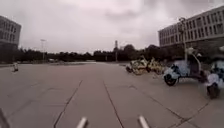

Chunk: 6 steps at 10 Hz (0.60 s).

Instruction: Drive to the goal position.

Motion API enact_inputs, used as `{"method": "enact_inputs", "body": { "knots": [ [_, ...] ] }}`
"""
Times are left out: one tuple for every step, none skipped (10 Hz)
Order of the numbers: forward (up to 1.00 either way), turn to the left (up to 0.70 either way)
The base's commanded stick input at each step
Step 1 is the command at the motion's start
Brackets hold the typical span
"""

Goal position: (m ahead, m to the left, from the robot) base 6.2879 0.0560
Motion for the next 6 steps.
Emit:
{"method": "enact_inputs", "body": {
  "knots": [
    [1.0,0.17],
    [1.0,0.3],
    [0.99,0.19],
    [0.99,0.09],
    [0.98,-0.02],
    [0.97,-0.02]
  ]
}}
